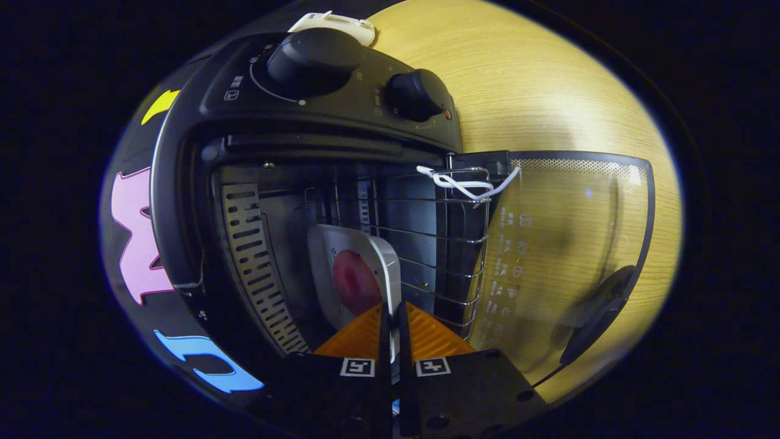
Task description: Open the toaster oven, put the food inside, and close the toaster oven door.
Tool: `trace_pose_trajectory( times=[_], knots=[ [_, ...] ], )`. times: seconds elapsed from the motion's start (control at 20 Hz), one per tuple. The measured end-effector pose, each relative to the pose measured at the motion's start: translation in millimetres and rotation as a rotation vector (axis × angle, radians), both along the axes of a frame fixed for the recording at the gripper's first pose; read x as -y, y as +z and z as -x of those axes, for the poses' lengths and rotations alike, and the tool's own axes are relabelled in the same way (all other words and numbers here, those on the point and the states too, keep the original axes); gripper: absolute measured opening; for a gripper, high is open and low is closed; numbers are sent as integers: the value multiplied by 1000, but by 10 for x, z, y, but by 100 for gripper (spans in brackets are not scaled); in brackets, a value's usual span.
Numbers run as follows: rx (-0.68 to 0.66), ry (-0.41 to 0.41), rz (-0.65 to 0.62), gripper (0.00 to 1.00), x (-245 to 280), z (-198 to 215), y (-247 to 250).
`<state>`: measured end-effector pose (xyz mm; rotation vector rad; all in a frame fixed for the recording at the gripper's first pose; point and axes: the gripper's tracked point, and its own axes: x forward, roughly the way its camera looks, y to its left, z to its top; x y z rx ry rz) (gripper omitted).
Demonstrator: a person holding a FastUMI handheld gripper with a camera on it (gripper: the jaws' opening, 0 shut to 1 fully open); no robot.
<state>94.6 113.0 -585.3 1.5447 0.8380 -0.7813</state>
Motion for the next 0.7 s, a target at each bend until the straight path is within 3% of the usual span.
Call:
trace_pose_trajectory(
  times=[0.1, 0.25, 0.4, 0.45, 0.5, 0.55, 0.7],
  knots=[
    [15, -4, -21, 10, -26, -53, -42],
    [5, 31, 7, 21, -13, 40, 48],
    [18, 117, 12, 38, -36, 182, 185],
    [30, 187, 24, 45, -57, 256, 259],
    [52, 273, 54, 60, -83, 316, 346],
    [72, 363, 98, 60, -52, 336, 442],
    [116, 590, 250, 99, 0, 600, 737]
  ],
)
